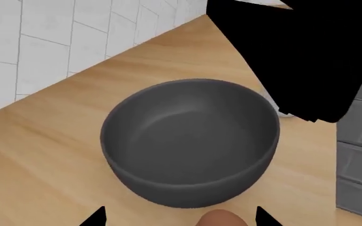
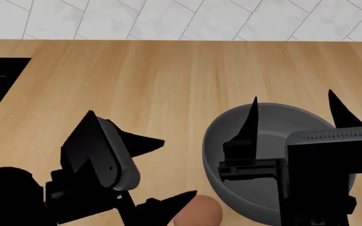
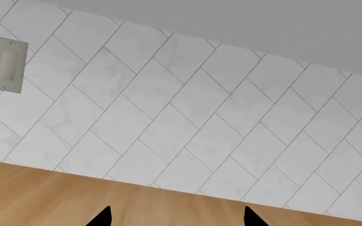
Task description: Place the eggs and milk next to the bowl.
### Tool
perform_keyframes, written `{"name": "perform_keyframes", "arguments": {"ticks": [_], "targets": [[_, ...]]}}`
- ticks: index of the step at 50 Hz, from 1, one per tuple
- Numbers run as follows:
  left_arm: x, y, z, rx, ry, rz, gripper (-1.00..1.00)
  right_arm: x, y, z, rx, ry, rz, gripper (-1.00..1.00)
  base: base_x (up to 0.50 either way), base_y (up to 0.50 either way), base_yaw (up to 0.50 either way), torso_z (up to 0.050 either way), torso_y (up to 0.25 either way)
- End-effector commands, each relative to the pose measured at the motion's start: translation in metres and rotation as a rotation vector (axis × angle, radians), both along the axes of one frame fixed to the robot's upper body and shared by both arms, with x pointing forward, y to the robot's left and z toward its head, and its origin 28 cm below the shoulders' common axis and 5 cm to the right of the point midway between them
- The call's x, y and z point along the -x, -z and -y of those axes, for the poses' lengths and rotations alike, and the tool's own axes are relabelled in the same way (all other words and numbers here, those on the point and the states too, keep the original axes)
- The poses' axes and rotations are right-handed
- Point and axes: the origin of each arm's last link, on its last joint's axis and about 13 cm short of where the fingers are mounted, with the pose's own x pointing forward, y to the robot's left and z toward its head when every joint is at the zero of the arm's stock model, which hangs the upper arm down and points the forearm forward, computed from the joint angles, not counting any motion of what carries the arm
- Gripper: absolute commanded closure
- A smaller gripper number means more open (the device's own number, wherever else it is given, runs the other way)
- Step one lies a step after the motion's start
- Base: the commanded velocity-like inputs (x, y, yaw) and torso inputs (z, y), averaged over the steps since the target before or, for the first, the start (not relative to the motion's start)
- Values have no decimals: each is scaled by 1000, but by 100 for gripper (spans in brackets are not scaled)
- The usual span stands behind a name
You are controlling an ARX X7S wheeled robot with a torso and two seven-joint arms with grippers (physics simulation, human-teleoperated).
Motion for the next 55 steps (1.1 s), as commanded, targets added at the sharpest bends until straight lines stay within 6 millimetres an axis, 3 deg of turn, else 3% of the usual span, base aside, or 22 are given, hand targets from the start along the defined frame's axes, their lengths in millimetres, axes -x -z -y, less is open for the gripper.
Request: {"name": "perform_keyframes", "arguments": {"ticks": [1, 10, 33, 55], "targets": [[15, -7, -22, 59, -135, 24, -100, 0, 2, 0, -4, -2, 1, -100, 0, 0, 0, 0, 0], [38, -14, -35, 58, -288, 67, -100, -2, 5, -1, -13, -11, 0, -100, 0, 0, 0, 0, 0], [57, -7, -69, 17, -675, 111, -100, -4, 6, -3, -20, -26, -1, -100, 0, 0, 0, 0, 0], [81, 6, -82, 57, -986, 128, -100, -8, 13, -5, -29, -39, -7, -100, 0, 0, 0, 0, 0]]}}
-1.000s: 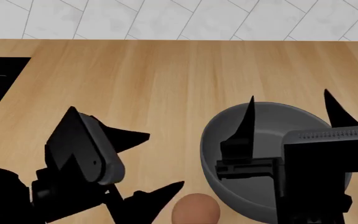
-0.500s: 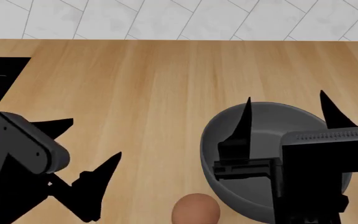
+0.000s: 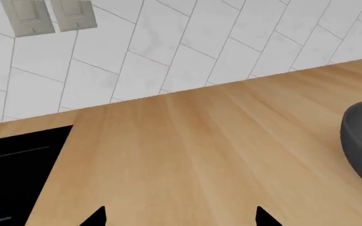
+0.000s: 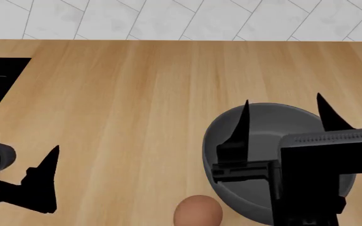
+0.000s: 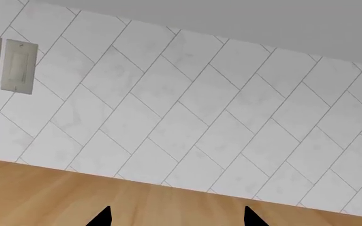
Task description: Place the eggs and milk next to the bowl.
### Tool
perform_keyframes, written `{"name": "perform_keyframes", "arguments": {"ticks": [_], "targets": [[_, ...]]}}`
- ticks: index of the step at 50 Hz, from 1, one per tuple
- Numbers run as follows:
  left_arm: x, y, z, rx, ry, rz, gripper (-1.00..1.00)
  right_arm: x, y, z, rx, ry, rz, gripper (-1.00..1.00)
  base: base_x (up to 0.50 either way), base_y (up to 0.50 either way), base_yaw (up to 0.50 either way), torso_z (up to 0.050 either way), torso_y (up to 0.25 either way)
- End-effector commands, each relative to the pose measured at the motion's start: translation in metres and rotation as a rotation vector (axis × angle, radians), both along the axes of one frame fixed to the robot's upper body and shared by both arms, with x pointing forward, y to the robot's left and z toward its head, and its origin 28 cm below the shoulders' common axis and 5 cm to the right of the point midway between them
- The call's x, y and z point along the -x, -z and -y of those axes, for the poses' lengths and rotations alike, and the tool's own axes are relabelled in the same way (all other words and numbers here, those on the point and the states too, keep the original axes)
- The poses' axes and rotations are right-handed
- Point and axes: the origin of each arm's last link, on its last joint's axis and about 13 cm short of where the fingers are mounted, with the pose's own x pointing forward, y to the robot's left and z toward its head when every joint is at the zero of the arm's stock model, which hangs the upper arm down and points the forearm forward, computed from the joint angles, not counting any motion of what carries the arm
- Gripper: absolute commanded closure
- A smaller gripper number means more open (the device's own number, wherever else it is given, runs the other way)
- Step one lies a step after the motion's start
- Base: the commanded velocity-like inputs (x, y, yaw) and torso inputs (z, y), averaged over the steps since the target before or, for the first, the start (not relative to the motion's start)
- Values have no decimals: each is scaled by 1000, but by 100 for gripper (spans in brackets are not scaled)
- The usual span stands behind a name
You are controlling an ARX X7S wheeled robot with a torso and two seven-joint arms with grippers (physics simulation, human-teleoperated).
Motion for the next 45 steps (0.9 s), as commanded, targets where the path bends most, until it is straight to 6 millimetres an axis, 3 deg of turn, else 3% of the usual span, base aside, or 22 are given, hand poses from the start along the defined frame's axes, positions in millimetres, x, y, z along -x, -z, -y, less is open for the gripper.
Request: {"name": "perform_keyframes", "arguments": {"ticks": [1, 19, 45], "targets": [[11, 4, -7, 9, -187, 19, -100, -1, 3, -1, -7, -6, -2, -100, 0, 0, 0, 0, 0], [33, 17, -18, 78, -386, -17, -100, 0, 4, -1, -16, -14, 3, -100, 0, 0, 0, 0, 0], [47, 37, -31, 124, -466, -90, -100, -2, 3, -3, -16, -23, 2, -100, 0, 0, 0, 0, 0]]}}
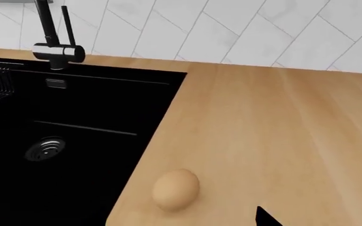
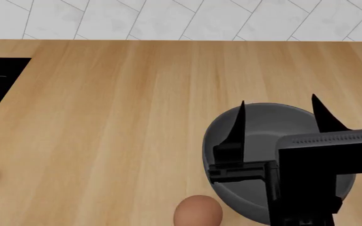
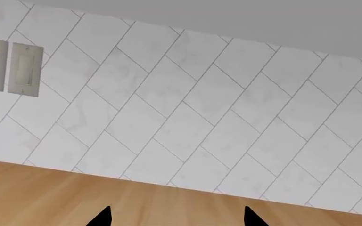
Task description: Place the eggs and milk next to the bowl.
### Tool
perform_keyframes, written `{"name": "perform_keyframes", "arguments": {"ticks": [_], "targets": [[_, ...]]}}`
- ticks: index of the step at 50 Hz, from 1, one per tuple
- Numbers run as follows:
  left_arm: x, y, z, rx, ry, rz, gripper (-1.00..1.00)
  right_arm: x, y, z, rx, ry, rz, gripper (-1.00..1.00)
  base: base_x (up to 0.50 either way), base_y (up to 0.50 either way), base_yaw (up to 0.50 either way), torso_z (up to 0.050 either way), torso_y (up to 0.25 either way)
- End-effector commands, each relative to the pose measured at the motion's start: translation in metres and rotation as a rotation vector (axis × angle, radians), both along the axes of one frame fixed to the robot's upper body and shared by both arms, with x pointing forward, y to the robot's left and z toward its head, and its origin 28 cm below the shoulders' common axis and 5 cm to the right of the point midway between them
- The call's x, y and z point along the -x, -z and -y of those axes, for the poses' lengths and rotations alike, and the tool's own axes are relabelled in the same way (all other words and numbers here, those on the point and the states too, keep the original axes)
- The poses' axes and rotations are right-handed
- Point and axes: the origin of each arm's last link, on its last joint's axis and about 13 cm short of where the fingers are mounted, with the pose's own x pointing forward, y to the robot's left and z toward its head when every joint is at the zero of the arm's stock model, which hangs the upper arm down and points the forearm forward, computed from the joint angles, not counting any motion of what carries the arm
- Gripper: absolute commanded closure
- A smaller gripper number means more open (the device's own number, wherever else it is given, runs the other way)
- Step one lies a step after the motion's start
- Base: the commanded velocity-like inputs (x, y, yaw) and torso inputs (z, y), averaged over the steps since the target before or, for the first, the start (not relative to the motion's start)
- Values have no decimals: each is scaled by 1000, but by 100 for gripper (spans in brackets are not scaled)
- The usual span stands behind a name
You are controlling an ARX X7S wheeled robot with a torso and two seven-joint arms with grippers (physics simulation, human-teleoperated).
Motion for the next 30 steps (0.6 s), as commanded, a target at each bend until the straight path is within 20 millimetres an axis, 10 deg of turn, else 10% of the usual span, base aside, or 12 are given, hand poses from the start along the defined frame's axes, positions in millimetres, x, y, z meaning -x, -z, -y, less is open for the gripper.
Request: {"name": "perform_keyframes", "arguments": {"ticks": [1, 30], "targets": [[3, 10, -6, 28, -41, -27, -100, 0, 0, -1, 0, -4, -2, -100, 0, 0, 0, 0, 0], [-21, 32, -10, 16, 15, -57, -100, -4, 0, -3, 10, -11, -8, -100, 0, 0, 0, 0, 0]]}}
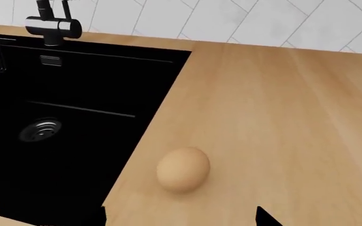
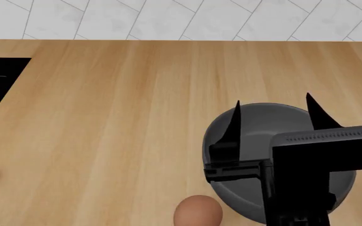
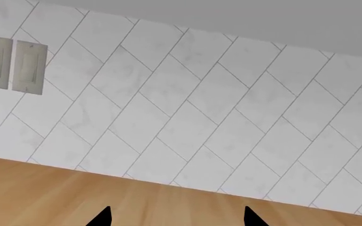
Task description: Place the eggs and milk next to the bowl.
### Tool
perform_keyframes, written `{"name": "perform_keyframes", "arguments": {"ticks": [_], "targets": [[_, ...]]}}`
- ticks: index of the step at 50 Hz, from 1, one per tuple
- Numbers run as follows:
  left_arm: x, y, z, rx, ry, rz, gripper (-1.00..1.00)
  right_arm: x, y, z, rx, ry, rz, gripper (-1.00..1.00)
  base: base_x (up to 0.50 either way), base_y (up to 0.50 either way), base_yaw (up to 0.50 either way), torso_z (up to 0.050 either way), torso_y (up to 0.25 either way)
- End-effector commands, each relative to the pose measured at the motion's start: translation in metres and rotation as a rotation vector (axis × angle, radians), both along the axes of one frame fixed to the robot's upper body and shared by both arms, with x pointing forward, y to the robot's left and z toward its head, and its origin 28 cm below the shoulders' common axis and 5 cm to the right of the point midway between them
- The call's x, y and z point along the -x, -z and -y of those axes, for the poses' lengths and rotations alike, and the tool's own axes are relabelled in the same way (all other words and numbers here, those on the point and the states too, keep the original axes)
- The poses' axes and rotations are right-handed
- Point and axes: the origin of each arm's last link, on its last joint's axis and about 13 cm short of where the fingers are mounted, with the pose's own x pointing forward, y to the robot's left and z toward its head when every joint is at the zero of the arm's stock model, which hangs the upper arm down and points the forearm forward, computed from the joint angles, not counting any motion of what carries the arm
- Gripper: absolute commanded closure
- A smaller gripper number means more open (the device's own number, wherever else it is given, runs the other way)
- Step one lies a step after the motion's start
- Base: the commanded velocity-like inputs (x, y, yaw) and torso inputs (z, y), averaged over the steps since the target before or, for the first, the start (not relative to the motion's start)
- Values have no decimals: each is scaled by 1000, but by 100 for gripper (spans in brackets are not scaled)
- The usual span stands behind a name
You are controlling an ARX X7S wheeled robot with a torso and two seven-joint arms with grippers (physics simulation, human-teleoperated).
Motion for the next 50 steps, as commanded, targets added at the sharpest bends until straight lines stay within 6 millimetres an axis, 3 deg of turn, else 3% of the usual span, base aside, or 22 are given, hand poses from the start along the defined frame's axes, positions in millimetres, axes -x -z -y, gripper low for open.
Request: {"name": "perform_keyframes", "arguments": {"ticks": [1, 50], "targets": [[-12, 8, -1, -12, 23, -9, -100, -1, 0, 0, 3, -1, -2, -100, 0, 0, 0, 0, 0], [-62, 33, -8, -42, 1, -66, -100, -4, 0, -2, 11, 0, -12, -100, 0, 0, 0, 0, 0]]}}
